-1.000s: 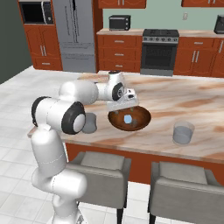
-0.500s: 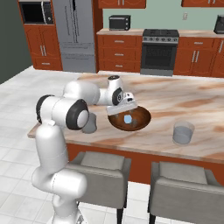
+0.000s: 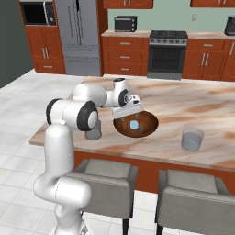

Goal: There are four ice cubes in the ice bowl. Place two ice cubes in each glass of water.

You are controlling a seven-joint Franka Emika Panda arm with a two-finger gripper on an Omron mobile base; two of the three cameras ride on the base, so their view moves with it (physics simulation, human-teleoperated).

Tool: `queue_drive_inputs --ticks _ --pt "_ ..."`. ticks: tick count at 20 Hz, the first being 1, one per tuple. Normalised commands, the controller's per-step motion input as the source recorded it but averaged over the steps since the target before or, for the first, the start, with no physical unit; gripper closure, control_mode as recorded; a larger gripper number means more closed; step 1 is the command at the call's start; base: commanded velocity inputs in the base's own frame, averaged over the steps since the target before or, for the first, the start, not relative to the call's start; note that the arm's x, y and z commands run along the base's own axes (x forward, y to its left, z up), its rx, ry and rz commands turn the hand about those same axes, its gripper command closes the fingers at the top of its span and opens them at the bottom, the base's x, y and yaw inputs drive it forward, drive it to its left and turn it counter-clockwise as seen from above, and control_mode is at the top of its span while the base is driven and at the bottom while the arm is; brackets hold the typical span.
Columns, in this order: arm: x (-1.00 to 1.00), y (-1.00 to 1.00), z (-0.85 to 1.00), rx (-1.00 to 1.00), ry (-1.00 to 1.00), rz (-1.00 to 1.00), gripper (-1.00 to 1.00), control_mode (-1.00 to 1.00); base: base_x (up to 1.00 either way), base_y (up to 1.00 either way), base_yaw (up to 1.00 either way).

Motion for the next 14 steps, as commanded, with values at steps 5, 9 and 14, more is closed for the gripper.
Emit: queue_drive_inputs --ticks 5,9,14 --pt "0.35 -0.05 -0.23 0.0 0.0 0.0 -1.0 -1.0 0.0 0.0 0.0" --pt "0.14 -0.05 -0.31 0.0 0.0 0.0 -1.0 -1.0 0.0 0.0 0.0" --pt "-0.06 -0.17 -0.15 0.03 0.0 0.0 -1.0 -1.0 0.0 0.0 0.0"
